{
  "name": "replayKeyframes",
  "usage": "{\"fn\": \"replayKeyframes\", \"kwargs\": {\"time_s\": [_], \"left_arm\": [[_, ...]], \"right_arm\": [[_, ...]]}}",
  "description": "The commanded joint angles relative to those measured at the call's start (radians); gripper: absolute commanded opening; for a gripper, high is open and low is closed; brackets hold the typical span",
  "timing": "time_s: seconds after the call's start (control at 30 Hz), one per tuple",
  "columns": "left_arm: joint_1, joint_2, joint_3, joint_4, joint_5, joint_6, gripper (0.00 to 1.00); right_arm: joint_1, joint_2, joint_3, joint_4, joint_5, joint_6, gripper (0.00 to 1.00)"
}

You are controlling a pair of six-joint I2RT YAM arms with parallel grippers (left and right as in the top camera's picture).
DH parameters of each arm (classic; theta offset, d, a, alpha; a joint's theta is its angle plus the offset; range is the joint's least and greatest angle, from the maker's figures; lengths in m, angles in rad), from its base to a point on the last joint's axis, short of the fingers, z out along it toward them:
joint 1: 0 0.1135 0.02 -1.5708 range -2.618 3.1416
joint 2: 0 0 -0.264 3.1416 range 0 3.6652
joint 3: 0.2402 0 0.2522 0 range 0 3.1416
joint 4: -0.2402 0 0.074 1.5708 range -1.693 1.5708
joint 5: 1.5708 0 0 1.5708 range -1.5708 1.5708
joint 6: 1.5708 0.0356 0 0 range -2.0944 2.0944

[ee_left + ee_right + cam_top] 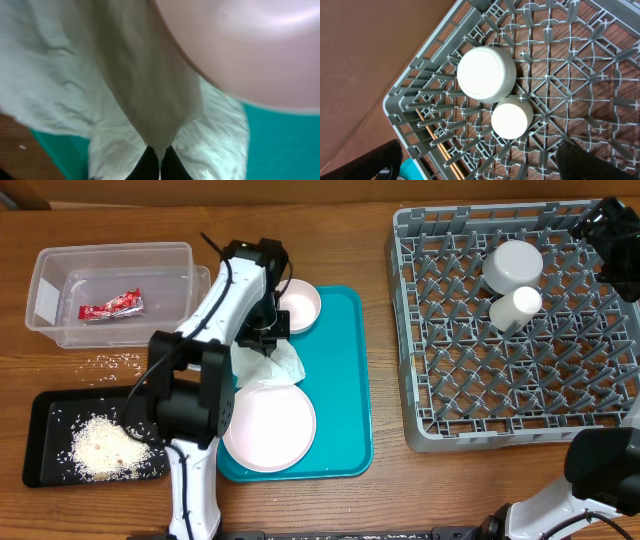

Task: Sort waste into correct bins and load items into the dishwasher
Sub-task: 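Move the left gripper back to the white tissue and grasp it, then carry the tissue left and release it into the clear bin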

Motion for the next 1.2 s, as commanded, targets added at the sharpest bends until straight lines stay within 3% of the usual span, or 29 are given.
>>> {"fn": "replayKeyframes", "kwargs": {"time_s": [0.0, 0.37, 0.7, 0.87, 0.93, 1.0, 1.03, 1.17], "left_arm": [[0.015, -0.169, 0.051, 0.004, -0.015, -0.014, 0.04], [0.193, -0.418, 0.056, 0.194, -0.09, -0.059, 0.04], [0.443, -0.37, 0.056, 0.459, -0.115, -0.301, 0.04], [0.518, -0.294, 0.056, 0.518, -0.121, -0.405, 0.04], [0.537, -0.26, 0.056, 0.517, -0.118, -0.451, 0.13], [0.549, -0.23, 0.056, 0.518, -0.109, -0.463, 0.39], [0.552, -0.219, 0.056, 0.517, -0.103, -0.463, 0.43], [0.558, -0.213, 0.056, 0.495, -0.093, -0.454, 0.45]], "right_arm": [[0.005, -0.002, 0.007, 0.005, -0.005, 0.002, 1.0], [0.005, -0.003, 0.007, 0.005, -0.005, 0.002, 1.0], [0.005, -0.003, 0.007, 0.005, -0.005, 0.002, 1.0], [0.005, -0.002, 0.007, 0.005, -0.005, 0.002, 1.0], [0.005, -0.002, 0.007, 0.005, -0.005, 0.002, 1.0], [0.005, -0.003, 0.007, 0.005, -0.005, 0.002, 1.0], [0.005, -0.003, 0.007, 0.005, -0.005, 0.002, 1.0], [0.005, -0.003, 0.007, 0.005, -0.005, 0.002, 1.0]]}}
